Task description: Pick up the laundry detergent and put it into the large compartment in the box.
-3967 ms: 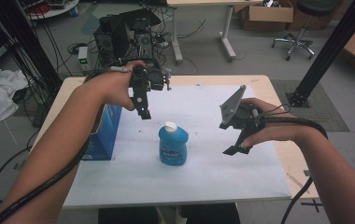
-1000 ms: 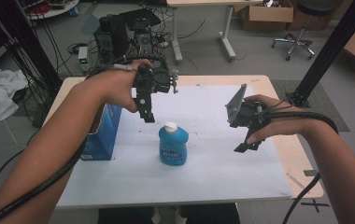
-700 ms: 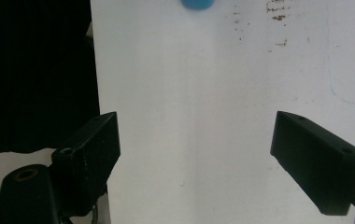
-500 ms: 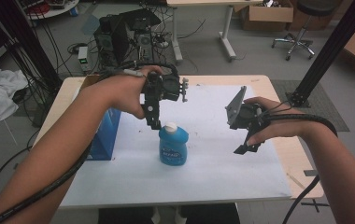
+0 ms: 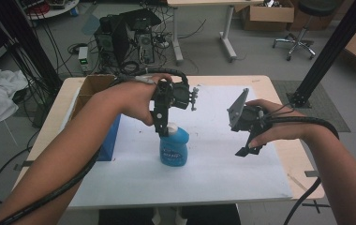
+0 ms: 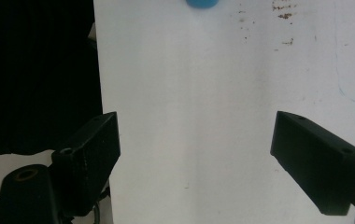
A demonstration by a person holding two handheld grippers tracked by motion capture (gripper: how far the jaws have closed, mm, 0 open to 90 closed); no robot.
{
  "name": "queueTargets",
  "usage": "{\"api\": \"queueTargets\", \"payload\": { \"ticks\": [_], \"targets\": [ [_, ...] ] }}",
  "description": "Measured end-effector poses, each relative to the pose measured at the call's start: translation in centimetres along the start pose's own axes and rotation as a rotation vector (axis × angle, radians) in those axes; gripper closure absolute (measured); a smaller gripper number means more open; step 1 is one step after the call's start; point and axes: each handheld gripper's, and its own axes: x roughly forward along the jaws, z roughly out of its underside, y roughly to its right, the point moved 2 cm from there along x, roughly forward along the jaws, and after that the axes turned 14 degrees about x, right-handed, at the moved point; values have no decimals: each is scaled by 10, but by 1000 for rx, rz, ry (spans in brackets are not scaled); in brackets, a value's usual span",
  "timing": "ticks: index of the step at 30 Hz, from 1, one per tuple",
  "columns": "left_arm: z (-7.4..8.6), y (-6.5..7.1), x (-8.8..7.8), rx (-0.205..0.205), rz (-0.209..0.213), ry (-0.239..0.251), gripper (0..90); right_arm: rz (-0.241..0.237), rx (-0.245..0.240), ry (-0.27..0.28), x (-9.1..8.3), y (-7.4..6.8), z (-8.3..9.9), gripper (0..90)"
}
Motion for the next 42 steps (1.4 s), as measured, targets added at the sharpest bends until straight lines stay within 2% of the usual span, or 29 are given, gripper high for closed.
{"api": "queueTargets", "payload": {
  "ticks": [22, 34, 42],
  "targets": [
    [-12, 0, 35, 19, 45, 3, 0, -12, 4, -1, 5, 0, 4, 159],
    [-14, 2, 52, 17, 44, -7, 1, -11, 3, 0, 5, 0, 3, 158],
    [-16, 3, 62, 24, 28, -14, 0, -13, 4, -2, 6, -1, 3, 158]
  ]
}}
